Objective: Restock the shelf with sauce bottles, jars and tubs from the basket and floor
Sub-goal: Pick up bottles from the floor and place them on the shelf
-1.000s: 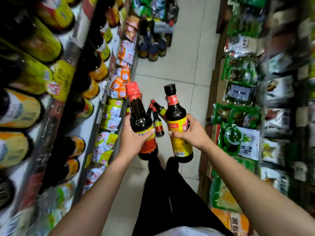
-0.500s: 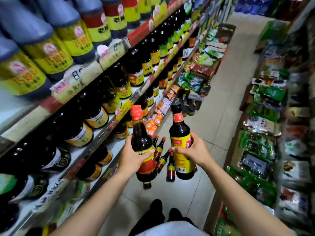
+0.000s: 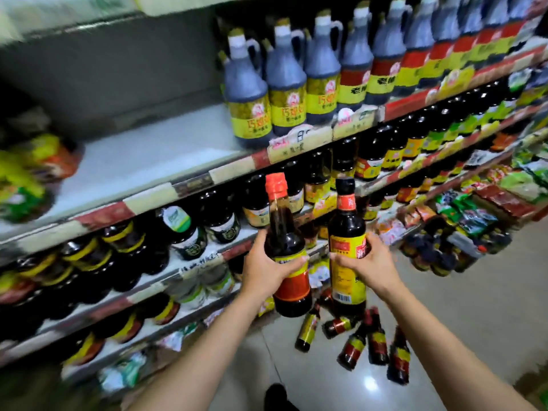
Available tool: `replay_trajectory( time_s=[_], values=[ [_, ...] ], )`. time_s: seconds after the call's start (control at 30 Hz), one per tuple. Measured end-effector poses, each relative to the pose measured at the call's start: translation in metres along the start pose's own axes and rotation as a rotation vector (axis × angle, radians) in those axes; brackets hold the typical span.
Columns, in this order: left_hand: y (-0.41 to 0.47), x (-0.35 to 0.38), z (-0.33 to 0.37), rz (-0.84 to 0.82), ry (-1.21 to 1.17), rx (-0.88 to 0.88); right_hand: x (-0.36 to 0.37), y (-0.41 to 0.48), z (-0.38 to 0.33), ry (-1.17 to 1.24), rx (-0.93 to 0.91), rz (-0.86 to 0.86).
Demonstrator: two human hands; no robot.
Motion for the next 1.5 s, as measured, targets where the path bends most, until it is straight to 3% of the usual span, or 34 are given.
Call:
replay_trajectory(
  time_s=[0.23,0.47,0.67,0.97,1.5],
  values=[
    [-0.008,-0.076,-0.009,0.202,-0.071,-0.065,0.073,0.035,-0.052,-0.051,-0.112,-0.205],
    [-0.016,-0.154,-0.010,0.323,-0.228,-0.074,0.141,0.060,-0.099,-0.043,-0.170,-0.282],
    [-0.019,-0.217,-0.005,0.346,-0.299,-0.027,0.180,0.075,-0.152,-0.067,-0.235,-0.362],
    [0.001,-0.278,0.011,0.331,-0.328,-0.014,0.214,0.099,-0.219,0.155,-0.211,-0.494],
    [0.080,-0.324,0.066,0.419,-0.266,0.020,0.227,0.185,-0.291,0.160,-0.275,-0.541]
  ],
)
Point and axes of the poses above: each hand's wrist, its own y-axis towards the middle knuckle, its own x-axis out of the palm, z = x × y, the point moved 1 cm from there along y, towards the middle knuckle, and after that the axes turned 10 degrees about -z, right-handed, at the moved point
